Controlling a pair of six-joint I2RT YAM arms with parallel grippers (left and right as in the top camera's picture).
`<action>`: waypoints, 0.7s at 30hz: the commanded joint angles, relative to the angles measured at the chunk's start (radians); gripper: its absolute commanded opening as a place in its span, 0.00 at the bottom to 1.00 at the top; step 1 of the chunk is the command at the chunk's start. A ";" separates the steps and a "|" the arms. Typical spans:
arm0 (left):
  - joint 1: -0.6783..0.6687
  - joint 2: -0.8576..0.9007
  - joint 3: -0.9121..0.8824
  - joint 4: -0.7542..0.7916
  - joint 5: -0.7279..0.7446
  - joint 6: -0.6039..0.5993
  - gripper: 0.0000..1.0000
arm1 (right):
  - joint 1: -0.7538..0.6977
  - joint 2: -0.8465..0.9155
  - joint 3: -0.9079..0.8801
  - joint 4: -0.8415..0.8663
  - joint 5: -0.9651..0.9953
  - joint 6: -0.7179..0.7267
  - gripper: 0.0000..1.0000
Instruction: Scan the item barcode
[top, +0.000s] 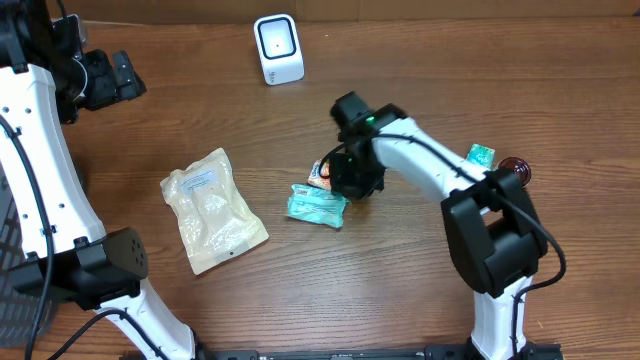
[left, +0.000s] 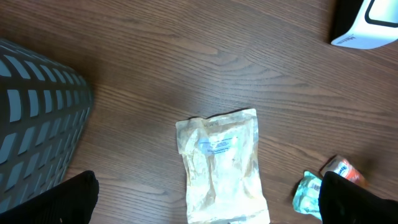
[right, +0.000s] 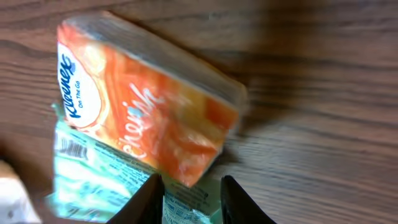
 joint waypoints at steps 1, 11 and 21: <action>-0.007 0.002 0.000 -0.002 -0.003 0.014 1.00 | -0.004 -0.005 0.038 -0.008 -0.091 -0.074 0.28; -0.007 0.002 0.000 -0.002 -0.003 0.014 1.00 | 0.074 -0.005 -0.023 -0.045 -0.092 0.032 0.27; -0.007 0.002 0.000 -0.002 -0.003 0.014 1.00 | 0.212 -0.005 -0.024 0.031 -0.117 0.004 0.28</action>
